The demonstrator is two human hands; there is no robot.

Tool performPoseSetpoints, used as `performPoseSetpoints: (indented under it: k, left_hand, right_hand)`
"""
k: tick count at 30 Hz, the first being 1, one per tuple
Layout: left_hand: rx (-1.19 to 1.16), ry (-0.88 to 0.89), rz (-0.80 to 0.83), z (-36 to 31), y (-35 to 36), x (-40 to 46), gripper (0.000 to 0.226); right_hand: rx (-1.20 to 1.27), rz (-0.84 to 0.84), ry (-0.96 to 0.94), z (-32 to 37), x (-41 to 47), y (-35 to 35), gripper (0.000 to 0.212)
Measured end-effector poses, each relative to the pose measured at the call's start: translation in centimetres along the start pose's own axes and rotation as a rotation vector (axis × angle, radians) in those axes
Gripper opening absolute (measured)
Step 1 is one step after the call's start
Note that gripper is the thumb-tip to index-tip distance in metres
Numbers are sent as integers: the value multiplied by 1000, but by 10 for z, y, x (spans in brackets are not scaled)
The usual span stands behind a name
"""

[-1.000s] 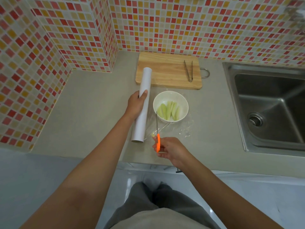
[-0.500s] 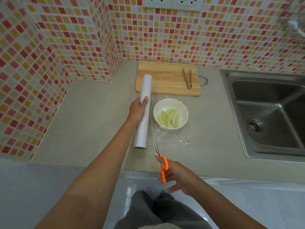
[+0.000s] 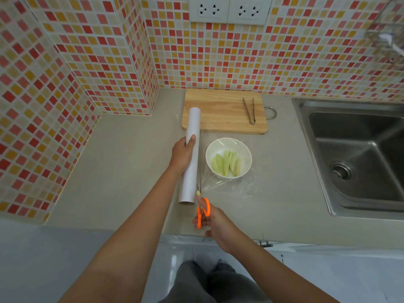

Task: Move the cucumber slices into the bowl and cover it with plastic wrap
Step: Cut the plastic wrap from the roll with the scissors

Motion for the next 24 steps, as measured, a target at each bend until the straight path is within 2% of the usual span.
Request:
performPoseSetpoints:
  k: [9,13,24]
  left_hand:
    - [-6,-16,7,0,-1,-1,36]
    - [3,-19,1,1,-1,-2,36]
    - [16,-18,1,-2,-1,-3,37]
  right_hand:
    - [-38,-27,70,-25,12,6,53]
    - [38,-42,-9,-16,17,6,49]
    - [26,-87,-146,-13,23,4,50]
Point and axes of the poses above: each hand's wrist, its own x-axis towards the middle knuckle, its own y-axis out of the palm, z = x × y, the point moved 6 cm from there along x, towards the middle knuckle, and after that the axes turned 14 degrees about -y, right-handed, at the moved point
